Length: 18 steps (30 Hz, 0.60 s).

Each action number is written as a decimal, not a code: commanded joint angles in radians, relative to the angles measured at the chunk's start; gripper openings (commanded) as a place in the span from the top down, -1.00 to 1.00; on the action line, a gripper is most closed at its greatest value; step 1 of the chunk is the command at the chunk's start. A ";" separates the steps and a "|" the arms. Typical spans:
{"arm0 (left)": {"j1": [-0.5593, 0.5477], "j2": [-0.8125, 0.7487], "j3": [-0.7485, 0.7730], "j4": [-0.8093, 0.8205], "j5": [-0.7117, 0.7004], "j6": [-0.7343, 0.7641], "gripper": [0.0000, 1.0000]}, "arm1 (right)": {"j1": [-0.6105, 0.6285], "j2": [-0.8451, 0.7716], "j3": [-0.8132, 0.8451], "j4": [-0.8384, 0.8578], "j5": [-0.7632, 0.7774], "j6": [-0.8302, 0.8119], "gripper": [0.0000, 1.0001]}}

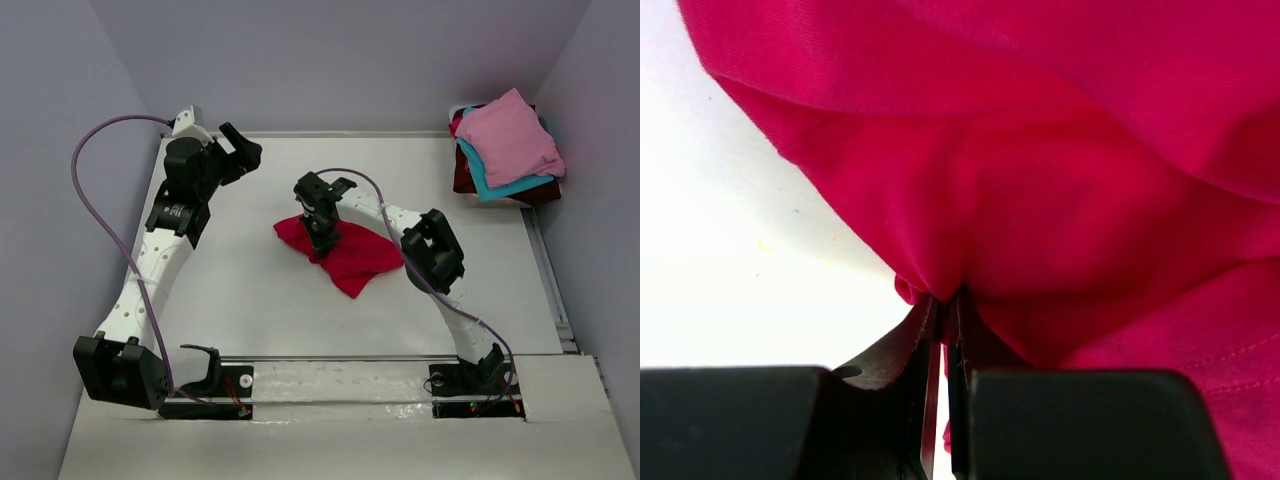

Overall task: Fold and stack the t-shirts
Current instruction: Flatten the tshirt out

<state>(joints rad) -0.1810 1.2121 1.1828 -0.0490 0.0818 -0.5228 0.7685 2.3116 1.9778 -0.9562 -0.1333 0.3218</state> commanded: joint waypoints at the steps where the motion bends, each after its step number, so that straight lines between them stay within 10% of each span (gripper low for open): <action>1: 0.005 -0.033 0.011 0.043 0.021 -0.002 -0.93 | 0.012 -0.015 0.064 -0.036 0.027 0.010 0.86; 18: 0.005 0.004 -0.095 0.052 -0.017 0.012 -0.93 | 0.012 -0.138 0.447 -0.207 0.195 0.013 0.86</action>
<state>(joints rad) -0.1810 1.2148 1.1034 -0.0490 0.0765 -0.5217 0.7685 2.2864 2.3028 -1.1141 -0.0113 0.3336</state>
